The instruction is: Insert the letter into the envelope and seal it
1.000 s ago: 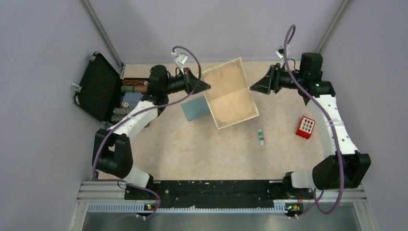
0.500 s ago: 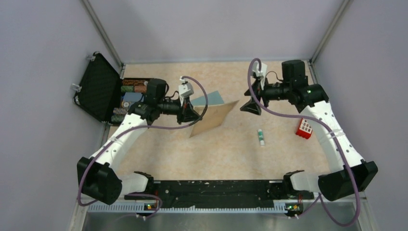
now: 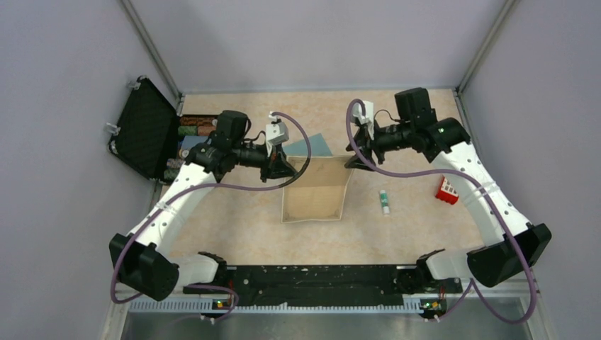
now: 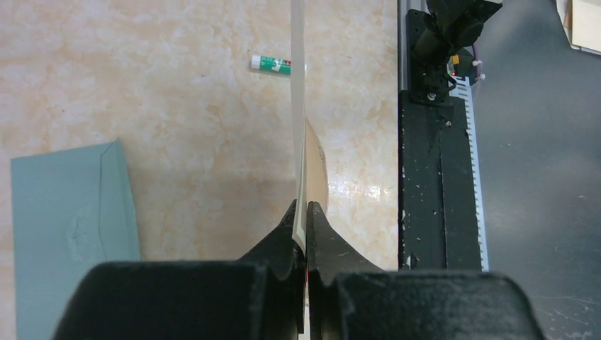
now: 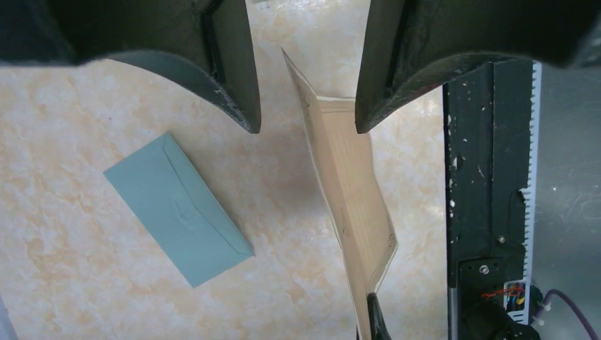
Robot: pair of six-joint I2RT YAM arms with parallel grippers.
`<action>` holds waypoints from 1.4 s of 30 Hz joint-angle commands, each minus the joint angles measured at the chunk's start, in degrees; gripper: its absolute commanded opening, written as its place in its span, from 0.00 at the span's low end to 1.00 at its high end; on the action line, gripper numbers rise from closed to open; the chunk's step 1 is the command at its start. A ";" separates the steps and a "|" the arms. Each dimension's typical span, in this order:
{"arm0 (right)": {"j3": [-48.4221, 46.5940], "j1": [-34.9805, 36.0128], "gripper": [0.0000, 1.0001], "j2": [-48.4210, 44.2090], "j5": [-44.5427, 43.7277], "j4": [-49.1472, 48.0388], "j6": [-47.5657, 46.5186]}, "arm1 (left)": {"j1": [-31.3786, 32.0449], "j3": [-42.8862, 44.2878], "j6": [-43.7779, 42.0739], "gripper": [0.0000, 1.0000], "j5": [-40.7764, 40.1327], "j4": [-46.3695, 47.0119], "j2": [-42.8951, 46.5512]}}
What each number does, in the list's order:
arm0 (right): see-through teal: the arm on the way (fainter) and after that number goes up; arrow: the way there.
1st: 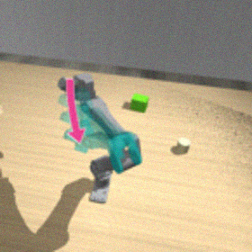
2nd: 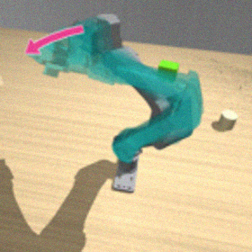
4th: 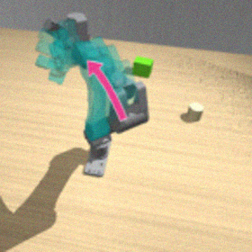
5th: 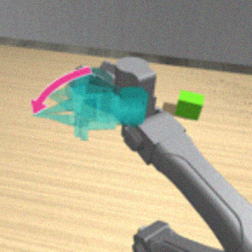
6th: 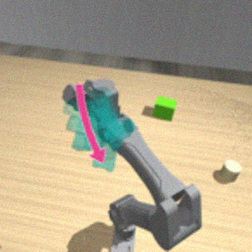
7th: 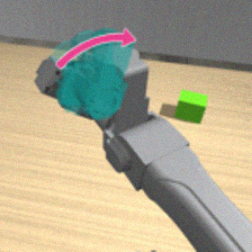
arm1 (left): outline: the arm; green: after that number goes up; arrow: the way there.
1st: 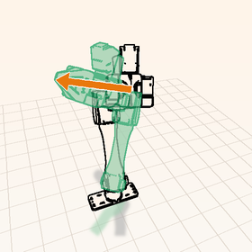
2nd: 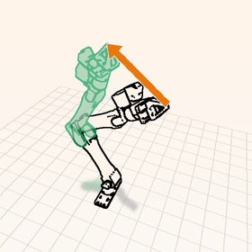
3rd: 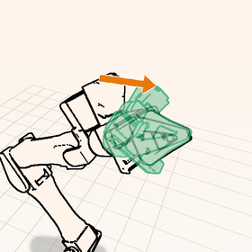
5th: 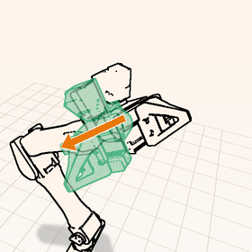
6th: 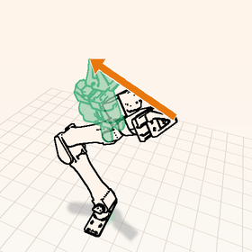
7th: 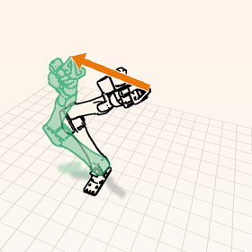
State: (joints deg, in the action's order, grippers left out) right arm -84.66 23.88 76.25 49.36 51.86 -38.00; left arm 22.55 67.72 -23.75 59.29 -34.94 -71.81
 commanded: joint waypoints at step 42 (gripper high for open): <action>-4.26 -11.10 0.00 1.60 8.61 -7.89 26.84 | -5.87 -7.61 32.05 0.10 13.27 29.34 -4.95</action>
State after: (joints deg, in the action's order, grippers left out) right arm -87.85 13.56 78.52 57.52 45.10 -11.51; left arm 16.78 61.80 7.03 69.60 -8.82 -78.30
